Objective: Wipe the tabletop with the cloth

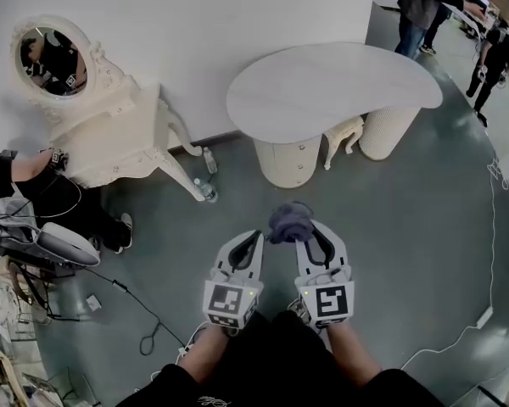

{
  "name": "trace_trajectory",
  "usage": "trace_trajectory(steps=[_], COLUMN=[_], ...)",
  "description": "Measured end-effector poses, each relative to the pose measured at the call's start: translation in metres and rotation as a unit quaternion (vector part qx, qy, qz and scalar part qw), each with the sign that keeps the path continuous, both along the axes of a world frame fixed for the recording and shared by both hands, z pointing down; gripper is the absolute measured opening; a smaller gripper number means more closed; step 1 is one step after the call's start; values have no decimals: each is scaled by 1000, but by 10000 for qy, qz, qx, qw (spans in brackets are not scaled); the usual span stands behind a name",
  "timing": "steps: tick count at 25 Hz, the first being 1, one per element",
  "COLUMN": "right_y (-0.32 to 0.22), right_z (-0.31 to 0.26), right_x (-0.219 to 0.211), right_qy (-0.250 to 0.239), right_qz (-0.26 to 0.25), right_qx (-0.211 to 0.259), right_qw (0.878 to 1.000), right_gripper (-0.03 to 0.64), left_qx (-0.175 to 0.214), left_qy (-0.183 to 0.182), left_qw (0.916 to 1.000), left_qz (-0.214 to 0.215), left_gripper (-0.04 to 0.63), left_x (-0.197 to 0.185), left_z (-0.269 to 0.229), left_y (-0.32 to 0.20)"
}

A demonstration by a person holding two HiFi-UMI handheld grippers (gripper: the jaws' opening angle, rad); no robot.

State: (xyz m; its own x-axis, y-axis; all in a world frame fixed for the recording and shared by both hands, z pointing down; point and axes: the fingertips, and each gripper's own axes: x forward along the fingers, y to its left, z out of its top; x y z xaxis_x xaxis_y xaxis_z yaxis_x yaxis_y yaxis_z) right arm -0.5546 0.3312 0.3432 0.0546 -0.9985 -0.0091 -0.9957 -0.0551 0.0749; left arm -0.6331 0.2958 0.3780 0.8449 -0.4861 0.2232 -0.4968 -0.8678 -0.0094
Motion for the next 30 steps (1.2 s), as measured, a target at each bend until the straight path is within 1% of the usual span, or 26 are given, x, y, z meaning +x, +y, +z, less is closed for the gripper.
trace_trajectory(steps=[4,7,11,15,18,22,26,28,30], right_y=[-22,-43,-80,-137,-193,-263,-318,-337,-354], right_z=[1,3,7,1,-2,-10,-14,-15,-17], right_x=[21,32,47,69,89,109,118,120,123], right_qy=[-27,-171,2,219,430,612,331,354,509], right_qz=[-81,-120,-205,-173,-138,-78,-65,-182,-363], right_qx=[-49,-112,-201,-252,-456,-601,-725,-787,-857], right_qw=[10000,9997,9996,9993,9979,9963,9968,9961,9944], right_gripper=[60,60,60,60,60,60,60,60,60], left_qx=[16,-17,41,31,60,34,0,-67,-133], left_qy=[-71,-68,-57,89,122,216,254,302,322], left_qw=[9999,9998,9997,9997,9998,9998,9996,9995,9994], left_qz=[-87,-167,-215,-205,-165,16,100,54,-39], left_gripper=[8,8,8,8,8,8,8,8,8], left_x=[16,29,50,71,91,116,132,138,141], left_z=[1,3,11,14,12,3,-2,0,2], left_y=[-21,-45,-88,-157,-220,-287,-335,-349,-362])
